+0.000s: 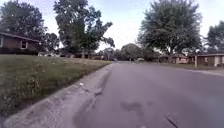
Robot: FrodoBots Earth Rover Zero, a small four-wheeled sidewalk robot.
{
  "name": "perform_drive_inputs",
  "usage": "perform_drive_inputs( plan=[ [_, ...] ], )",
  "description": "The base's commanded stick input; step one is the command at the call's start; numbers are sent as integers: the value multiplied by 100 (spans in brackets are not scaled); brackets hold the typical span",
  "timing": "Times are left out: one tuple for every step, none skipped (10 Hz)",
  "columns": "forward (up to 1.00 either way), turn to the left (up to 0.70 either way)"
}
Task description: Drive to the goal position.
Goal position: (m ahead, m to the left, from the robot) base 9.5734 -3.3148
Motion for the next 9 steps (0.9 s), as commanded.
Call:
perform_drive_inputs(
  plan=[
    [100,-26],
    [100,-32],
    [100,-30],
    [100,-16],
    [100,-2],
    [100,0],
    [100,0],
    [100,0],
    [100,0]
  ],
)
